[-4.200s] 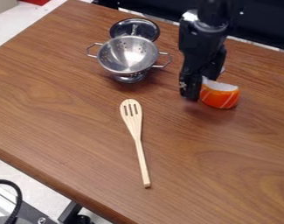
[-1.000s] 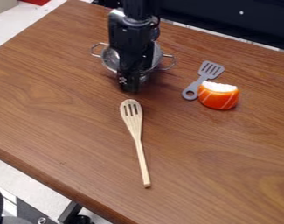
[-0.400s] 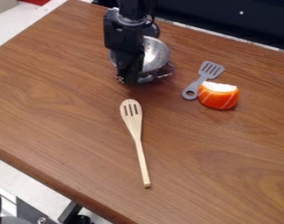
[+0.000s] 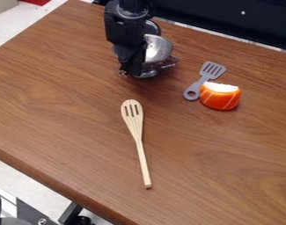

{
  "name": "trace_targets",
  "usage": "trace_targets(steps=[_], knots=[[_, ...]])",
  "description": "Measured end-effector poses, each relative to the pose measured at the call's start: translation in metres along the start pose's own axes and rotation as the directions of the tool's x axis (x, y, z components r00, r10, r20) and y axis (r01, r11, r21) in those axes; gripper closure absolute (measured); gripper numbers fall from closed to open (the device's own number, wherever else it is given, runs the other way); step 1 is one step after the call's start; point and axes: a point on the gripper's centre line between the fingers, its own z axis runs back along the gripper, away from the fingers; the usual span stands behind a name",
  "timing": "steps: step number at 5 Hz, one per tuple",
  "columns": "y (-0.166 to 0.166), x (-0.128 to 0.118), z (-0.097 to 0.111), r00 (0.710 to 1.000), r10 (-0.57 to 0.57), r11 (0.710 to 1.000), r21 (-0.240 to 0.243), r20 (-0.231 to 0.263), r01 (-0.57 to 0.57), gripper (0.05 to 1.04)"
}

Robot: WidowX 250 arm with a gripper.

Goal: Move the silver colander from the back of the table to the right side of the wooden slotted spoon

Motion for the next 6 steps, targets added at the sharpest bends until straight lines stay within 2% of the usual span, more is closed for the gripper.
trace_targets(steps=[2,3,4,5,6], knots=[[0.009,0.012,0.007,1.000,0.000,0.998,-0.060,-0.023,-0.001,1.022],[0.014,0.019,0.012,0.998,-0.046,0.997,-0.064,-0.047,0.043,1.023],[0.024,0.018,0.024,0.990,-0.114,0.990,-0.097,-0.077,0.106,1.027],[0.041,0.010,0.046,0.975,-0.190,0.969,-0.184,-0.116,0.167,1.027],[0.057,0.001,0.053,0.960,-0.241,0.955,-0.208,-0.142,0.209,1.027]])
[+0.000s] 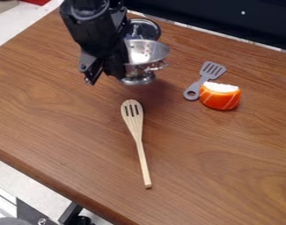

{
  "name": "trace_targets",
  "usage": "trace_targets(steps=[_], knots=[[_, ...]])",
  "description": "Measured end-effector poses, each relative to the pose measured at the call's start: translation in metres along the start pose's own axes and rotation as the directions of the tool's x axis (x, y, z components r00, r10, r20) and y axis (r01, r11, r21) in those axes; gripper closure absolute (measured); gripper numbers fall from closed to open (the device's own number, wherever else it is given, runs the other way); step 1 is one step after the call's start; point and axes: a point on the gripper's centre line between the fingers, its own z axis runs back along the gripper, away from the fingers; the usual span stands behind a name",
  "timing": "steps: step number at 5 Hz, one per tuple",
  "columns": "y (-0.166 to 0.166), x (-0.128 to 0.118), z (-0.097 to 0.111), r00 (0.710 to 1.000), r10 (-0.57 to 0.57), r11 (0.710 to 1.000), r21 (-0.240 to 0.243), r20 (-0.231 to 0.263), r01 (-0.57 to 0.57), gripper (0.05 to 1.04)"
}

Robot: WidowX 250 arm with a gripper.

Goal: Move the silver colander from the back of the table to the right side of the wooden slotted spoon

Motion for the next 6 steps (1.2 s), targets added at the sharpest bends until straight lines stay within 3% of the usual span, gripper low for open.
trace_targets(steps=[1,2,3,4,6], knots=[[0.017,-0.029,0.008,0.986,-0.149,0.987,0.040,-0.075,0.153,1.027],[0.034,-0.057,0.004,0.971,-0.215,0.973,0.062,-0.101,0.222,1.027],[0.051,-0.082,-0.002,0.964,-0.247,0.964,0.074,-0.096,0.254,1.027],[0.059,-0.098,-0.007,0.964,-0.257,0.965,0.025,-0.064,0.259,1.027],[0.062,-0.120,-0.015,0.969,-0.239,0.971,-0.024,-0.062,0.238,1.010]])
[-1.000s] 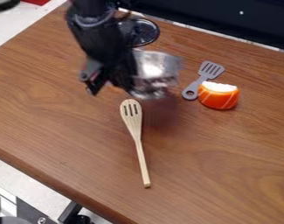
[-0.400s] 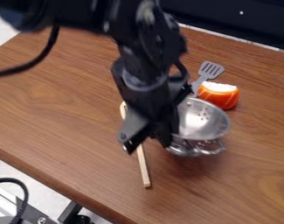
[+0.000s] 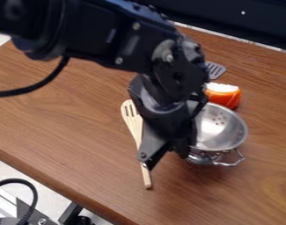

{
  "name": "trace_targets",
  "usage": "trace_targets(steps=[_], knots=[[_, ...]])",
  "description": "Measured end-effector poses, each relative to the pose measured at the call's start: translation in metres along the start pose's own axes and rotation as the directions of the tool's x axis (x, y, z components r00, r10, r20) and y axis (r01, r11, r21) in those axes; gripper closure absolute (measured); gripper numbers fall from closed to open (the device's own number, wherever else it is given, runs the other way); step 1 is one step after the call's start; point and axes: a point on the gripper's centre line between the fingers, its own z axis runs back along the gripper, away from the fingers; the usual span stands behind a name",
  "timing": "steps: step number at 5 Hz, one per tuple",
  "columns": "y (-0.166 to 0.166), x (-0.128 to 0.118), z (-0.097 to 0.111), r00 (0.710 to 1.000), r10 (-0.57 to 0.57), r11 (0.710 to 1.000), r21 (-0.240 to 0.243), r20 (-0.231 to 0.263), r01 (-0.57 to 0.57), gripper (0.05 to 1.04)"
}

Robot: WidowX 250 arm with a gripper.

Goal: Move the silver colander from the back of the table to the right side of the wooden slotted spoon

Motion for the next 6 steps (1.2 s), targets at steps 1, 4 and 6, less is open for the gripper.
trace_targets(steps=[1,4,6], knots=[[0.002,-0.001,-0.008,1.000,-0.004,0.998,0.065,-0.014,0.005,0.867],[0.003,0.008,-0.009,1.000,0.013,0.997,0.073,0.019,-0.014,0.090],[-0.013,0.022,0.006,0.997,0.080,0.989,0.122,0.021,-0.082,0.083]])
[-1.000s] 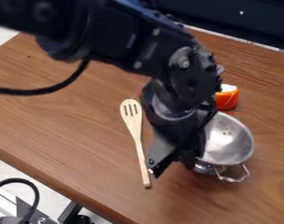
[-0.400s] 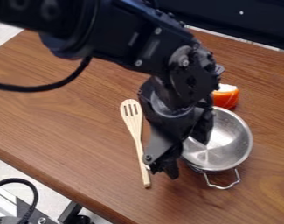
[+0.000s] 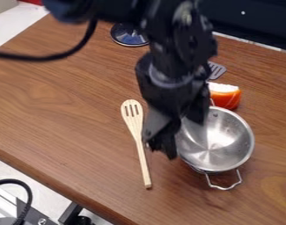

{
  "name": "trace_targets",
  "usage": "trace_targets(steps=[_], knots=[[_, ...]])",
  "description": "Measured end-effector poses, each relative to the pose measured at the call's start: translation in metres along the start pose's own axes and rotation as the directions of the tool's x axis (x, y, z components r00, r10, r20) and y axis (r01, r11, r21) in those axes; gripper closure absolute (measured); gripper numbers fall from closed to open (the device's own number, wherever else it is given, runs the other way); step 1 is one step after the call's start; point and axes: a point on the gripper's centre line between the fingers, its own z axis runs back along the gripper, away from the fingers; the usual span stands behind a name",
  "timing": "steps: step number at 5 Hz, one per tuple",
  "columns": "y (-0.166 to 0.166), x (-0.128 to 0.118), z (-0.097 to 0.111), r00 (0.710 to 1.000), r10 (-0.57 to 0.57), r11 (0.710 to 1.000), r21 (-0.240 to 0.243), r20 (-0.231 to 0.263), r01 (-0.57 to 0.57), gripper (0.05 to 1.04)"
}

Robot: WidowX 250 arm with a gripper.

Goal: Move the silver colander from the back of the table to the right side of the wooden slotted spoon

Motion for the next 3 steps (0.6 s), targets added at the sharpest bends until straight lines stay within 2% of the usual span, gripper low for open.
trace_targets(steps=[1,3], knots=[[-0.009,0.008,0.007,1.000,0.030,0.999,0.025,-0.005,-0.029,0.083],[-0.037,0.032,0.001,0.992,0.129,0.986,0.109,-0.004,-0.127,0.083]])
